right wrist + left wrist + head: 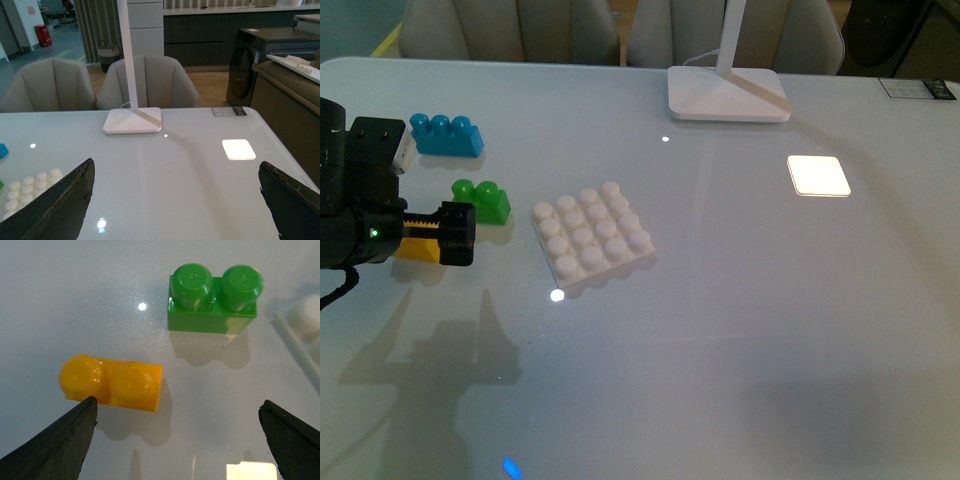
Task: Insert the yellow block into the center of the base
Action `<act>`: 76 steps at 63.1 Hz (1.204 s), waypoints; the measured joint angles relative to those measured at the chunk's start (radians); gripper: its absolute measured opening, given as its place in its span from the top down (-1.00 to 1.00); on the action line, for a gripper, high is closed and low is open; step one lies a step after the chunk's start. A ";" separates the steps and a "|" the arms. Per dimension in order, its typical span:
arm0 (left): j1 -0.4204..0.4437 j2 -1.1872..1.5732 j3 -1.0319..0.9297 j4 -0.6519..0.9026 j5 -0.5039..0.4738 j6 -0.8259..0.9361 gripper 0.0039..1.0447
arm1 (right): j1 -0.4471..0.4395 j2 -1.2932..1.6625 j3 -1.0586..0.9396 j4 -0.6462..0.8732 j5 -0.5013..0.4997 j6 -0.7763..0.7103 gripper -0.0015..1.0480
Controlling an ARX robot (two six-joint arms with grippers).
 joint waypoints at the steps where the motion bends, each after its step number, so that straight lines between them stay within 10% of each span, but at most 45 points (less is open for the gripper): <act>1: 0.005 0.001 0.003 0.000 0.002 0.000 -0.86 | 0.000 0.000 0.000 0.000 0.000 0.000 -0.83; 76: 0.046 0.077 0.075 0.002 0.026 0.052 -0.86 | 0.000 0.000 0.000 0.000 0.000 0.000 -0.83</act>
